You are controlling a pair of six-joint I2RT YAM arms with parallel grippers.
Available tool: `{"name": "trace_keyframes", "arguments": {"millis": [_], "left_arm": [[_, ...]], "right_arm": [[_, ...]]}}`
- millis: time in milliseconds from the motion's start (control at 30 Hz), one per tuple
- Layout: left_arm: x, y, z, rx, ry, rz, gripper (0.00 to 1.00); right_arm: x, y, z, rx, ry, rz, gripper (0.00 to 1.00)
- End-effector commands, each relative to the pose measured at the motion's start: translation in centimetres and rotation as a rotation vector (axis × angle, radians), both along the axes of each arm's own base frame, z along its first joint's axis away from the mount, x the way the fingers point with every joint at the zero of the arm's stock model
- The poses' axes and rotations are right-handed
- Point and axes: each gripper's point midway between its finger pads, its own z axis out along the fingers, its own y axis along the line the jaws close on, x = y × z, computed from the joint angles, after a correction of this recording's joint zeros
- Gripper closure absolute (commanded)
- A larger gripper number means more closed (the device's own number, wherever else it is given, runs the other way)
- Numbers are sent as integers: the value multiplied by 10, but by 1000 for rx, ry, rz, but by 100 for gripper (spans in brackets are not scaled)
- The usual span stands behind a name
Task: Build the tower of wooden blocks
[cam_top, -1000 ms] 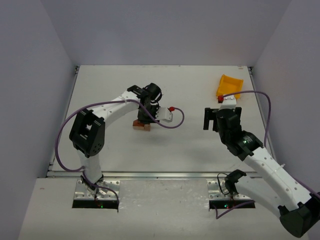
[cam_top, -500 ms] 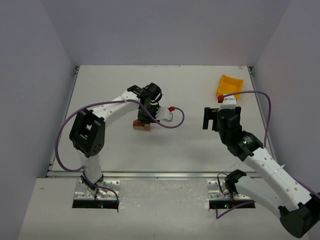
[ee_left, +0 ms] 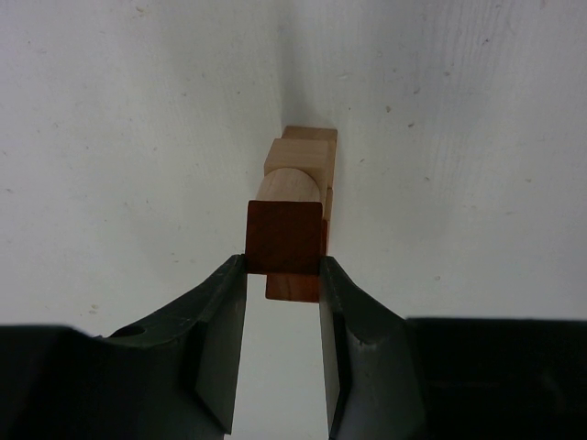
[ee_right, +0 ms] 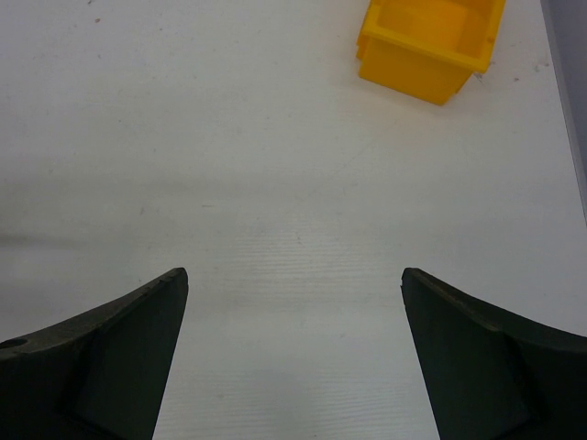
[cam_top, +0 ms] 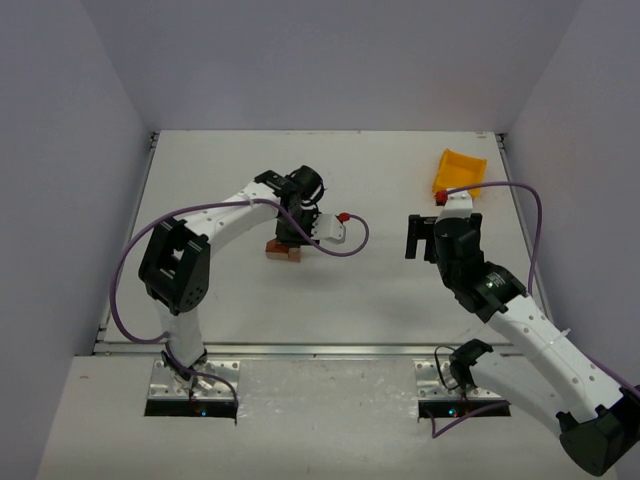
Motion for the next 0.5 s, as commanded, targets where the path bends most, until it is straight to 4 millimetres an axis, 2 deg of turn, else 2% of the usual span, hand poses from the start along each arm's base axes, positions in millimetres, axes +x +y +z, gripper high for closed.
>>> {"name": "trace_keyframes", "arguments": {"millis": [0,33,100,133,467], "left_arm": [[1,-5,11,-18,-24,-9,67],[0,-4,11,-19,-21,-11,62],[-1,-5,12,-23,-20,-12,46],[-1,-5,12,-25,-22,-12,43],[3,-11,27,-56,-38,-7,34]], "right_arm": [[4,0,9,16,-44,-7,1],[4,0,9,16,-43,-7,1],[4,0,9,16,-42,-5,1],[4,0,9,16,-41,-4,1],[4,1,9,15,-40,4,1]]}}
